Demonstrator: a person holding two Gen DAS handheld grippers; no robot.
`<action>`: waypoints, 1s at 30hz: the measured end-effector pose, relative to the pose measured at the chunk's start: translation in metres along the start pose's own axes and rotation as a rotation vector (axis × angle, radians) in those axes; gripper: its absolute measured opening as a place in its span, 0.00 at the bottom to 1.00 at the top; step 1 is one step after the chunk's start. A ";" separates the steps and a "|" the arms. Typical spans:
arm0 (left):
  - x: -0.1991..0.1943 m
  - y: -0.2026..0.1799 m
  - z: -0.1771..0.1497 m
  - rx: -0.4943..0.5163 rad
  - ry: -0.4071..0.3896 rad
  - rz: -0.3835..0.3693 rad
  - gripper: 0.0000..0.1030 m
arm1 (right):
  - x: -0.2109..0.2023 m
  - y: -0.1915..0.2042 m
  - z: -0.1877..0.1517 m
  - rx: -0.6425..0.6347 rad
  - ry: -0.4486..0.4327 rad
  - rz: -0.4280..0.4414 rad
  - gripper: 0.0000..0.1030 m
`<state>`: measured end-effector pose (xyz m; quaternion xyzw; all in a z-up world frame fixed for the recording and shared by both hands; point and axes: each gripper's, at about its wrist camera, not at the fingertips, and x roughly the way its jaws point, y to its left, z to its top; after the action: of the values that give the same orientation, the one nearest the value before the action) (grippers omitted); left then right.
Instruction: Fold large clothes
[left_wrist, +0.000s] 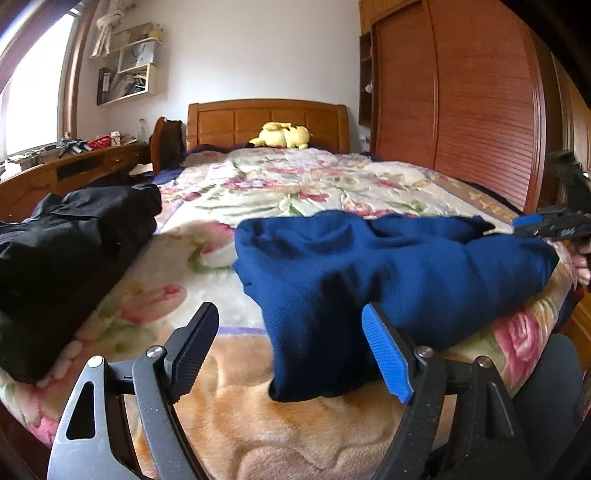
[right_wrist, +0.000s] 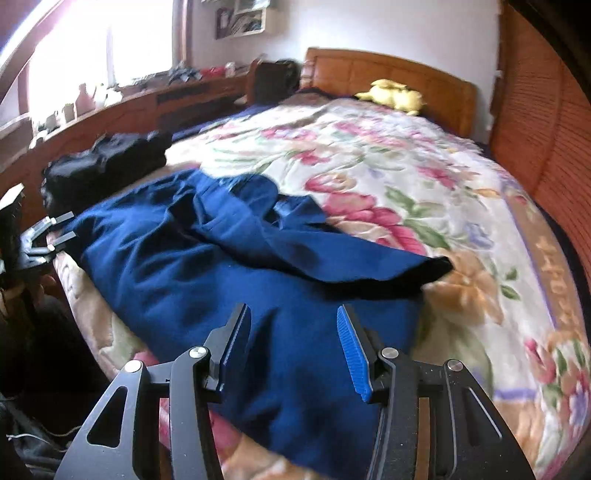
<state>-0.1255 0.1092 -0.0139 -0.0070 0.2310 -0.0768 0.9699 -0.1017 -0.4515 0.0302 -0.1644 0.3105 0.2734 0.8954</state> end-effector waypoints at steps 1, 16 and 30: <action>-0.002 0.002 0.001 -0.008 -0.008 0.002 0.78 | 0.008 0.002 0.005 -0.013 0.016 0.012 0.49; 0.000 0.014 -0.002 -0.043 -0.035 0.022 0.79 | 0.083 0.002 0.073 -0.116 0.124 0.031 0.40; 0.000 0.011 -0.004 -0.035 -0.035 0.008 0.79 | 0.148 0.028 0.094 -0.306 0.256 0.018 0.10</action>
<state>-0.1258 0.1202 -0.0175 -0.0245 0.2156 -0.0684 0.9738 0.0230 -0.3286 0.0019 -0.3293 0.3779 0.3024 0.8107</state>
